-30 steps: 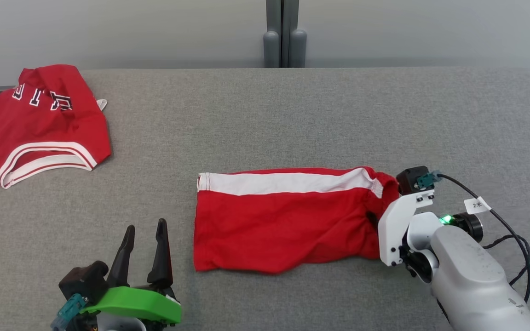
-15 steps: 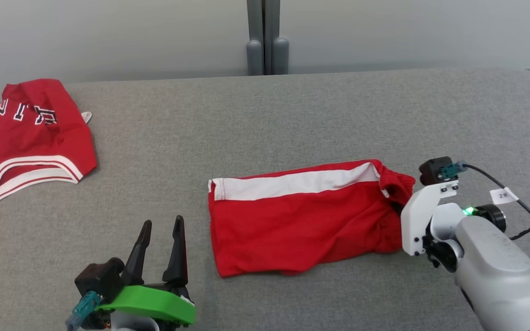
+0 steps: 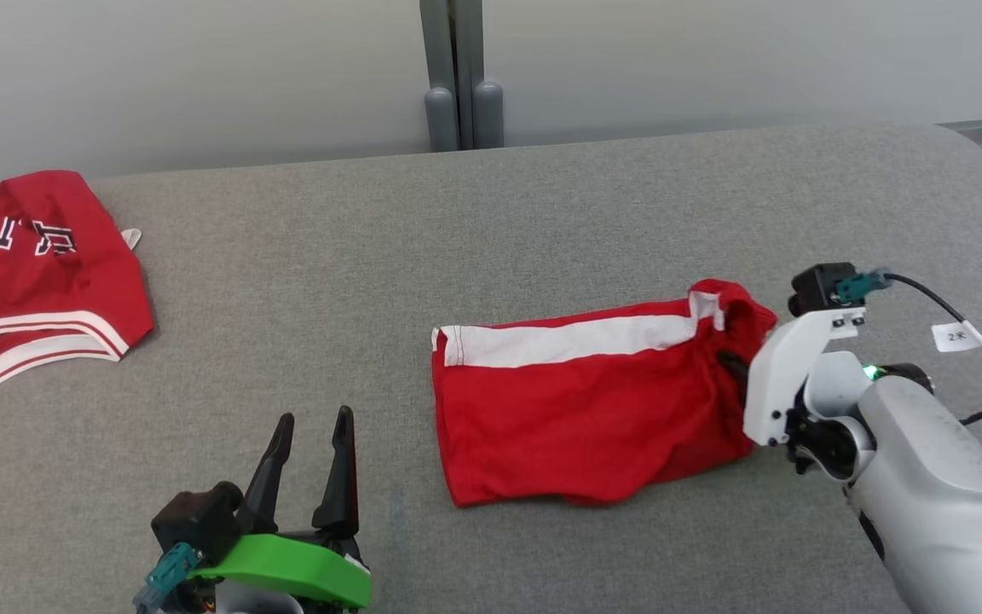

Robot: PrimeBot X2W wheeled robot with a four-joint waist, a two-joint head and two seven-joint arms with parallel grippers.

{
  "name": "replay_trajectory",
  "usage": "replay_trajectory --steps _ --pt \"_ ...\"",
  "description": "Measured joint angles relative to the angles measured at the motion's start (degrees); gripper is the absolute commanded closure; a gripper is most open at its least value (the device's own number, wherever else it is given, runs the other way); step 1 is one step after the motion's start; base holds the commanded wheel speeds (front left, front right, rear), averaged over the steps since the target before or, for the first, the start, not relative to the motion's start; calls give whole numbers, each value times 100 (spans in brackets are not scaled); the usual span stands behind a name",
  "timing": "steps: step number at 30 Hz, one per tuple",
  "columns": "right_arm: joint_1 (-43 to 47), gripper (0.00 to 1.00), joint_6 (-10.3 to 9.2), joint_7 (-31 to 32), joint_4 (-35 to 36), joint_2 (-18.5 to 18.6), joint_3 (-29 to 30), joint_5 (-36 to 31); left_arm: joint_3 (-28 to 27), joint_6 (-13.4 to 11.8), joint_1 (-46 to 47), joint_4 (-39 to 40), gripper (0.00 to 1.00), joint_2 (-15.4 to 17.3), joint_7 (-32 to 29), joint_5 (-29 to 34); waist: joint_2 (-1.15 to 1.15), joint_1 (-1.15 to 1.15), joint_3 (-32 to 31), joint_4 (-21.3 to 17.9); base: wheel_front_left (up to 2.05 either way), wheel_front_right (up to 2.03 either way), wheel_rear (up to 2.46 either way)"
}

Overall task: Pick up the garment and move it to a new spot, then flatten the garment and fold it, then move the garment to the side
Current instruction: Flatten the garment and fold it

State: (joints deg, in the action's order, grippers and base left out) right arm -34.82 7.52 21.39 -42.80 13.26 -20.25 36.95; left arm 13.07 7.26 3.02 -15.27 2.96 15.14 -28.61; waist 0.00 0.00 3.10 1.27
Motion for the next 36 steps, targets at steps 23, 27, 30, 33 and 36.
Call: replay_trajectory --steps 23,27,30,33,36 --pt "-336 100 -1 177 -58 -1022 -911 463 250 5 59 -114 0 -8 0 -113 0 0 14 752 0 0 0" --pt "-355 88 -1 119 -171 -1035 -1139 850 303 5 59 -130 0 -8 0 -146 0 0 12 875 0 0 0" --pt "-405 0 -2 -68 -219 -1037 -1356 1116 338 5 59 -148 0 -9 0 -160 0 0 9 921 0 0 0" --pt "-476 0 -1 -314 -185 -1043 -1606 1354 378 5 59 -166 0 -9 0 -163 0 0 7 922 0 0 0" --pt "-528 0 -1 -554 -157 -1045 -1845 1454 397 5 59 -174 0 -9 0 -181 0 0 -3 888 0 0 0"
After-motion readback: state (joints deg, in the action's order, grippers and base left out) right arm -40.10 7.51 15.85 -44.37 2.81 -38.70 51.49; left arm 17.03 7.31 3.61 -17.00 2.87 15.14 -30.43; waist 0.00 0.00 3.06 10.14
